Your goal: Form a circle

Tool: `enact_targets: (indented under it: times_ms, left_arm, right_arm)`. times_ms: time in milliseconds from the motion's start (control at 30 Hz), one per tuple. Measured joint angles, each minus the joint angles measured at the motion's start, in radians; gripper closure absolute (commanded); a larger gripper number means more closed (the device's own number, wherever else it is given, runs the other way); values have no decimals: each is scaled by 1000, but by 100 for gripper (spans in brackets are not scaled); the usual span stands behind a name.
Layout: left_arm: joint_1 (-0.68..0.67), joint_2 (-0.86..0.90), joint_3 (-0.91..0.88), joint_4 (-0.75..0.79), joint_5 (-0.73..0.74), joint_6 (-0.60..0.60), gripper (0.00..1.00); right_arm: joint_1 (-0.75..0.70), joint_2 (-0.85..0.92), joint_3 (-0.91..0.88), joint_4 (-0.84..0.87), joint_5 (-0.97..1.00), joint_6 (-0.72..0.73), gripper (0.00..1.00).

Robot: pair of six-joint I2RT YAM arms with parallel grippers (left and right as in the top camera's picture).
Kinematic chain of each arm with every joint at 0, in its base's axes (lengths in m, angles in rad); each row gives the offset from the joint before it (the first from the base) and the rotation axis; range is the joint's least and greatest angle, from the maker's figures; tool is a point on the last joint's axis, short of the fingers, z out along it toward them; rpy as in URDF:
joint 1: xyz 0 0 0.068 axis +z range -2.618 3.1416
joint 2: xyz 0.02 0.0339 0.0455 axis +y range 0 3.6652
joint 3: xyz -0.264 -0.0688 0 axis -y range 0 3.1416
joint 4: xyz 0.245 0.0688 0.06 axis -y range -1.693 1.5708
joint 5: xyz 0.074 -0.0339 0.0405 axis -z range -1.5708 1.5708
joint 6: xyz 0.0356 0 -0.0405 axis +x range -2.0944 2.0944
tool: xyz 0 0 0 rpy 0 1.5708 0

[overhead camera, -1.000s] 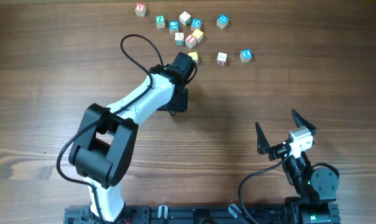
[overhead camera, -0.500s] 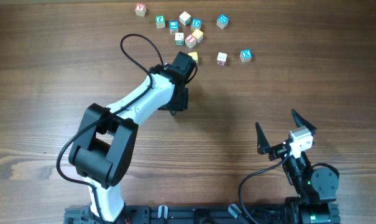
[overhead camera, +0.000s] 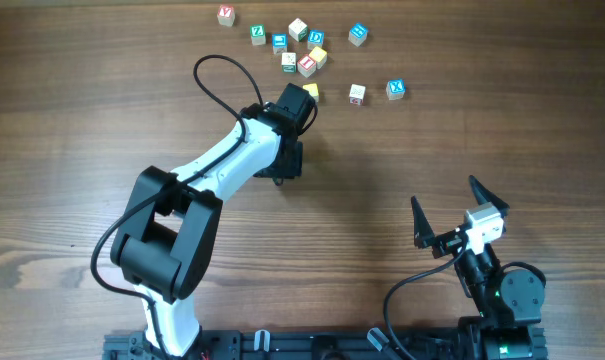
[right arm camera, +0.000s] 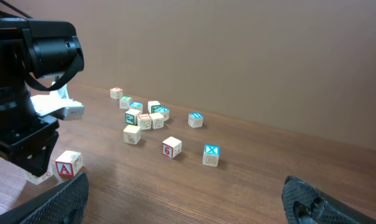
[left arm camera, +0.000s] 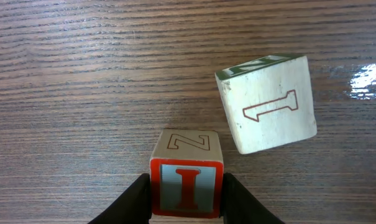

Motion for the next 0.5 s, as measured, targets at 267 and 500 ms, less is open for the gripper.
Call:
enact_targets:
  times_ms: [267,500]
  left_arm:
    - [0,0,0,11,9,0,65]
    - [0,0,0,11,23,-1,53]
  right_arm:
    - [0,0,0,0,0,0,0]
    - [0,0,0,0,0,0,0]
